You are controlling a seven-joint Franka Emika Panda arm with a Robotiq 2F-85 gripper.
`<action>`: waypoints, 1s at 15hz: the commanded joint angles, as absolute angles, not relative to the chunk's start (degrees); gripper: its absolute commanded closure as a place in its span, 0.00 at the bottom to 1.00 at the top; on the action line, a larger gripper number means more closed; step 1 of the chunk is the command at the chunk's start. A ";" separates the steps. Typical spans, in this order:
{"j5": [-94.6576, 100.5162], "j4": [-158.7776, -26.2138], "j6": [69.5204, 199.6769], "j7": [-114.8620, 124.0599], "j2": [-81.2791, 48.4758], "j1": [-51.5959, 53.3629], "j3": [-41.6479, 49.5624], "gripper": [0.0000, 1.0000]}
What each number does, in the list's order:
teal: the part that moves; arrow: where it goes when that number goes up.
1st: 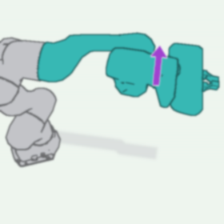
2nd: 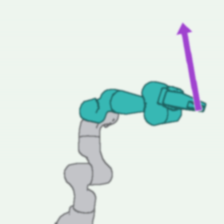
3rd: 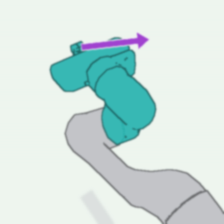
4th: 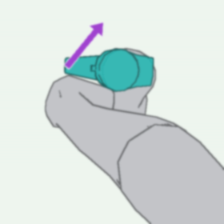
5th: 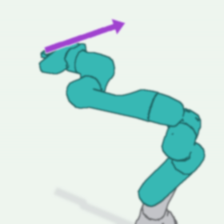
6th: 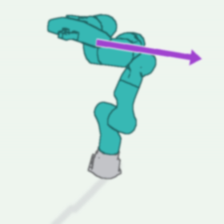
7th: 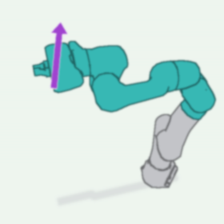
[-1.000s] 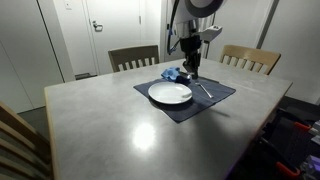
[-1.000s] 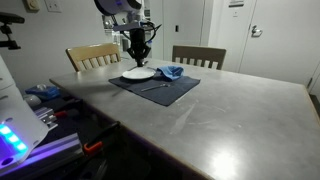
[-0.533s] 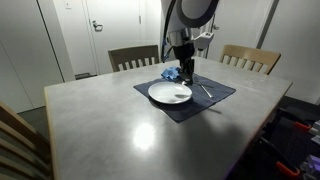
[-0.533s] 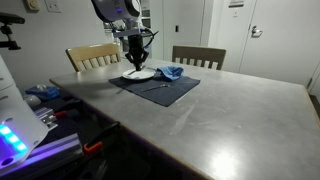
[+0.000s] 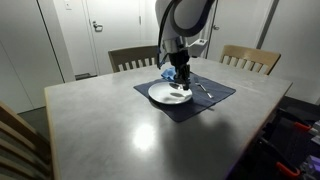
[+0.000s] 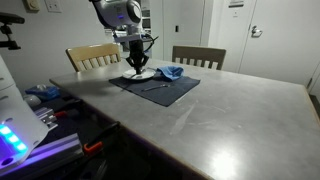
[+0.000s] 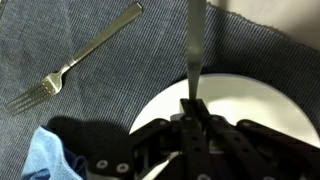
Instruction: Place the spoon on the white plate
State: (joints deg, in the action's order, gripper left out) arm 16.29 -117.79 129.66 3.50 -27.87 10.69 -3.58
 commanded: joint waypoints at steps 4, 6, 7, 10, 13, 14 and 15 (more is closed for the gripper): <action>16.68 -114.09 129.36 3.14 -31.85 11.58 -3.30 0.98; 16.59 -113.68 129.56 3.24 -32.61 11.73 -3.30 0.98; 16.58 -113.39 129.67 3.30 -32.98 11.78 -3.29 0.98; 16.51 -112.97 129.96 3.56 -33.91 11.96 -3.32 0.98; 16.39 -112.37 129.30 3.02 -33.65 11.70 -3.26 0.98; 16.35 -112.13 128.96 2.75 -33.46 11.56 -3.22 0.98; 16.39 -112.03 129.03 2.85 -33.55 11.60 -3.18 0.98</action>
State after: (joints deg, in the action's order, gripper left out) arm 16.29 -113.94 129.82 3.53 -32.42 11.42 -3.55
